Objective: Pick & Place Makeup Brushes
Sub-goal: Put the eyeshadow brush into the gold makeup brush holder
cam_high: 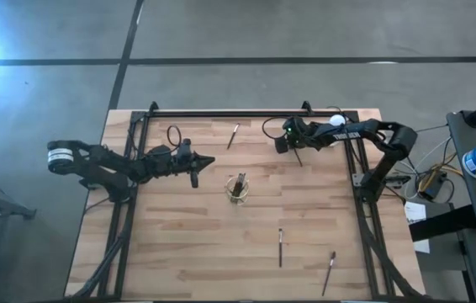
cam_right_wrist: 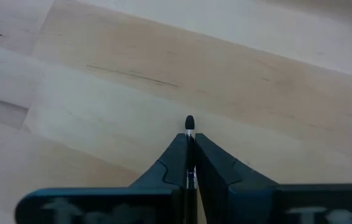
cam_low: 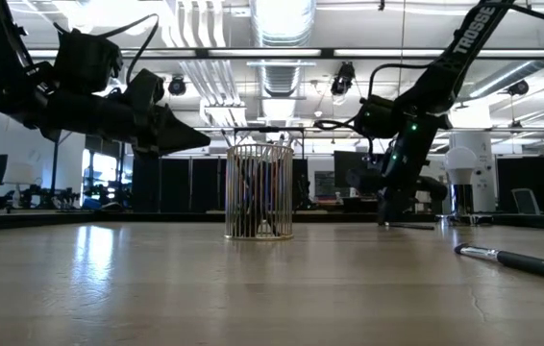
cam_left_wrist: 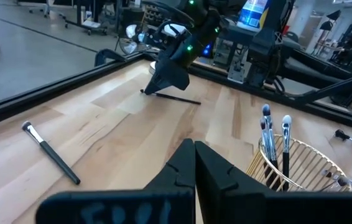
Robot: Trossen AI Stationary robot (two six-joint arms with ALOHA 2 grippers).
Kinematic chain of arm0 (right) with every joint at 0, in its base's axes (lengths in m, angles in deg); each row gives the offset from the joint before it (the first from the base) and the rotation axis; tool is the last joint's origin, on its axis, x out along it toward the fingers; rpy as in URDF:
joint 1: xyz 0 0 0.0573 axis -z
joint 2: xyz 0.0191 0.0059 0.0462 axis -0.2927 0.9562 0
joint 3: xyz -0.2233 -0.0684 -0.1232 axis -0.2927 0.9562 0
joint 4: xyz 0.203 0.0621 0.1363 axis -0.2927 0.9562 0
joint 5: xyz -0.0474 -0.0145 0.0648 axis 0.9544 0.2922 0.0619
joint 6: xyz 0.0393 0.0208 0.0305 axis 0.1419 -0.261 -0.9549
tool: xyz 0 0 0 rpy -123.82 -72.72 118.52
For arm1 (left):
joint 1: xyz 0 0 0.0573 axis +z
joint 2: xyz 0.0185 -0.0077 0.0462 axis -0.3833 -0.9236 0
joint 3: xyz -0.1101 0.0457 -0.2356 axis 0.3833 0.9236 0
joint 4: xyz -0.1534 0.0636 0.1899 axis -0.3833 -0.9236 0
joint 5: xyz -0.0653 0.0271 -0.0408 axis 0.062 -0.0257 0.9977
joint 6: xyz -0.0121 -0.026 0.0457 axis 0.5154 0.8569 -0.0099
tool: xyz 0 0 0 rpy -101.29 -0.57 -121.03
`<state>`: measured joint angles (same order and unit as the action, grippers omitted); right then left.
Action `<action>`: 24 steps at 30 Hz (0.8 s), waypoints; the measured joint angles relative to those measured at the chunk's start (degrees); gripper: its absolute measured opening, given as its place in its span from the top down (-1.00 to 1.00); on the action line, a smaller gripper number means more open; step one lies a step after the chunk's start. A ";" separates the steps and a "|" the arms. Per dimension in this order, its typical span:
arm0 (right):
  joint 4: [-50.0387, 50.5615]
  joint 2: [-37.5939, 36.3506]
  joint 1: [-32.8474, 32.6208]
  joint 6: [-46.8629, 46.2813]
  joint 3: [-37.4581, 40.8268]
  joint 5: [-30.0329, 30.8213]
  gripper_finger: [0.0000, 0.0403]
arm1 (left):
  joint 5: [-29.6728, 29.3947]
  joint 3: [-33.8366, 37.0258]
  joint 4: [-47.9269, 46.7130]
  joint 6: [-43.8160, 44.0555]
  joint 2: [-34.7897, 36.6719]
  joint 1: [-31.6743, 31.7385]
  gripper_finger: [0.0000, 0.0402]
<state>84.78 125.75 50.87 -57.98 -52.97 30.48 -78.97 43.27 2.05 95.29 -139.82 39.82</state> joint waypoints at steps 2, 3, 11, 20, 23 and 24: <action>0.19 -0.05 -0.03 -0.20 0.02 -0.10 0.93 | 0.00 0.00 0.01 0.61 0.00 0.00 1.00; 0.23 -0.09 -0.04 -0.25 0.05 -0.16 0.94 | 0.00 0.01 0.02 0.69 0.00 0.00 1.00; 2.05 -4.05 -2.15 0.57 0.63 -0.03 0.94 | 0.00 0.02 0.02 0.73 0.00 0.00 1.00; 0.31 -15.76 -11.08 2.10 0.48 9.34 0.95 | -0.29 0.02 0.04 0.73 0.00 0.05 1.00; -3.30 -18.98 -16.66 3.75 0.47 14.67 0.95 | -1.25 0.02 0.04 0.73 0.00 0.28 1.00; -5.49 -19.66 -18.80 4.42 0.48 16.21 0.95 | -1.66 0.03 0.06 0.73 0.00 0.30 1.00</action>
<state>79.29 106.09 32.07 -53.56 -52.49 46.70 -80.63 43.30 2.11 96.01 -139.82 40.12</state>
